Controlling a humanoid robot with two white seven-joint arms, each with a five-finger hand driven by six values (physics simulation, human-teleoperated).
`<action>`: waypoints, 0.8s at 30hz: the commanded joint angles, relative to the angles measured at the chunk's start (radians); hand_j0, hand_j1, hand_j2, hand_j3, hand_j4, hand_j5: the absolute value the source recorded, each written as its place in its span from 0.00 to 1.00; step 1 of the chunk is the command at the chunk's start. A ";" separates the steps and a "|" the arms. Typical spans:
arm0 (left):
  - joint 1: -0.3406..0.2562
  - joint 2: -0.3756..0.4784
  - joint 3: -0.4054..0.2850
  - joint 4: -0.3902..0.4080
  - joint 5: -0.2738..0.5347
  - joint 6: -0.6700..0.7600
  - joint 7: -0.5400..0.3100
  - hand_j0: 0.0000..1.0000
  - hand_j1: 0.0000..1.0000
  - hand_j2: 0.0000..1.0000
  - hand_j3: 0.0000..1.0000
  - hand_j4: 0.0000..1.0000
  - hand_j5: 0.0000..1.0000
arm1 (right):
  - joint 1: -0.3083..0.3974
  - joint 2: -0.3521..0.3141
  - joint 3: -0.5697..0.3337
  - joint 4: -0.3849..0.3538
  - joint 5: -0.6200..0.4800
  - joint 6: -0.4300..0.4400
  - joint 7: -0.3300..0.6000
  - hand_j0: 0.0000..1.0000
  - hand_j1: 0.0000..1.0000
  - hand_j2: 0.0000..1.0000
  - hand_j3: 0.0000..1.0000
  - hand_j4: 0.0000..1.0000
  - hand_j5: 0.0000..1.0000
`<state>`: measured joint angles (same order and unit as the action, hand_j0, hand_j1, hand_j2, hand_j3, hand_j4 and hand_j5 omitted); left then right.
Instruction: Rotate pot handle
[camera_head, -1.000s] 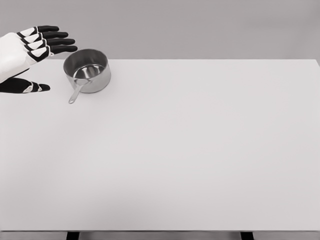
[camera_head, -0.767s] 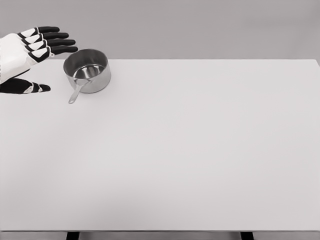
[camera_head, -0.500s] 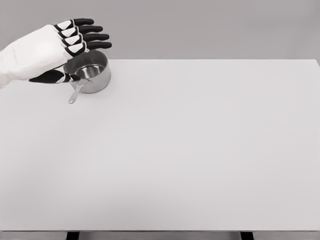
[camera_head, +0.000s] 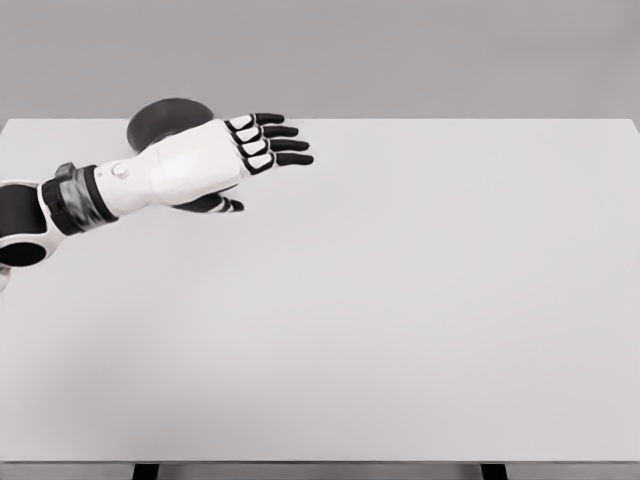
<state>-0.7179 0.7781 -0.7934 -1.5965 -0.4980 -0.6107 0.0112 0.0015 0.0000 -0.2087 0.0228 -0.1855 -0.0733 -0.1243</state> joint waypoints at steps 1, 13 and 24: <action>0.000 -0.013 0.006 0.069 -0.005 0.000 0.001 1.00 1.00 1.00 1.00 1.00 1.00 | 0.000 0.000 0.000 -0.001 0.000 0.001 0.000 1.00 1.00 1.00 1.00 1.00 1.00; 0.008 -0.029 0.003 0.130 -0.042 0.000 0.003 1.00 1.00 1.00 1.00 1.00 1.00 | 0.000 0.000 0.000 -0.001 0.000 0.001 0.000 1.00 1.00 1.00 1.00 1.00 1.00; -0.038 -0.132 0.017 0.300 -0.068 0.000 0.003 1.00 1.00 1.00 1.00 1.00 1.00 | 0.000 0.000 0.000 -0.001 0.000 0.001 0.000 1.00 1.00 1.00 1.00 1.00 1.00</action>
<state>-0.7563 0.6727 -0.7786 -1.3482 -0.5557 -0.6108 0.0129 0.0015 0.0000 -0.2087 0.0224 -0.1855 -0.0731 -0.1243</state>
